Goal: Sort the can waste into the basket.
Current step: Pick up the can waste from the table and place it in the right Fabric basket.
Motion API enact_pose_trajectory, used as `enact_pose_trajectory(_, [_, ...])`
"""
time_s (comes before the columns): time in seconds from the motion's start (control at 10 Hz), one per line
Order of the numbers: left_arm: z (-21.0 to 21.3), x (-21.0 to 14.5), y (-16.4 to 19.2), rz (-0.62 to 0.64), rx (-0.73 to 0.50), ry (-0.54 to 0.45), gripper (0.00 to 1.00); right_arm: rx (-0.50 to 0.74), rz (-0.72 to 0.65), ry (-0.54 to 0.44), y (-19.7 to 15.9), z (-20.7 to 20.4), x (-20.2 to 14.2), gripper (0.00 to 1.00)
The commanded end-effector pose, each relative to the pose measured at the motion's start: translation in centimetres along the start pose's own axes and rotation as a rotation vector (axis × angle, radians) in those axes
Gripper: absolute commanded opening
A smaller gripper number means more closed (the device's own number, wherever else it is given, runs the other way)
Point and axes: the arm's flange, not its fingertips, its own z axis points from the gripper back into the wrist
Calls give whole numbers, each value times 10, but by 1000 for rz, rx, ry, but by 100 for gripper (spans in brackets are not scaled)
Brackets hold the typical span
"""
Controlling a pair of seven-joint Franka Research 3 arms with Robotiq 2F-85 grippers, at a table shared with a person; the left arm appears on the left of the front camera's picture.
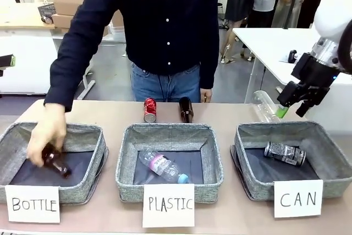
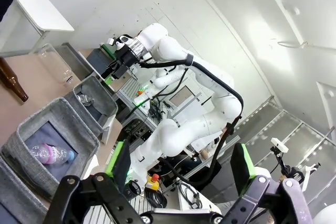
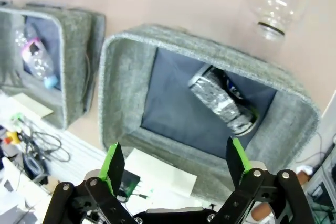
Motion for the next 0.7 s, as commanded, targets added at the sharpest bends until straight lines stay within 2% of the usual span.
enact_pose_trajectory(0.0, [-2, 1, -1, -24, -18, -13, 100, 283, 41, -74, 0, 18, 2, 100])
enact_pose_trajectory(0.1, [-2, 1, -1, -24, -18, -13, 100, 632, -69, -167, 3, 38, -1, 100])
enact_pose_trajectory(0.2, [-2, 1, -1, -24, -18, -13, 100, 977, -96, -153, -1, 57, -7, 100])
enact_pose_trajectory(0.3, [-2, 1, -1, -24, -18, -13, 100, 1208, -134, -102, -10, 67, -11, 100])
enact_pose_trajectory(0.4, [-2, 1, -1, -24, -18, -13, 100, 1366, -214, -108, -22, 69, -9, 100])
enact_pose_trajectory(0.5, [-2, 1, -1, -24, -18, -13, 100, 1427, -318, -151, -30, 68, -8, 100])
enact_pose_trajectory(0.6, [-2, 1, -1, -24, -18, -13, 100, 747, -17, -101, 0, 73, -18, 100])
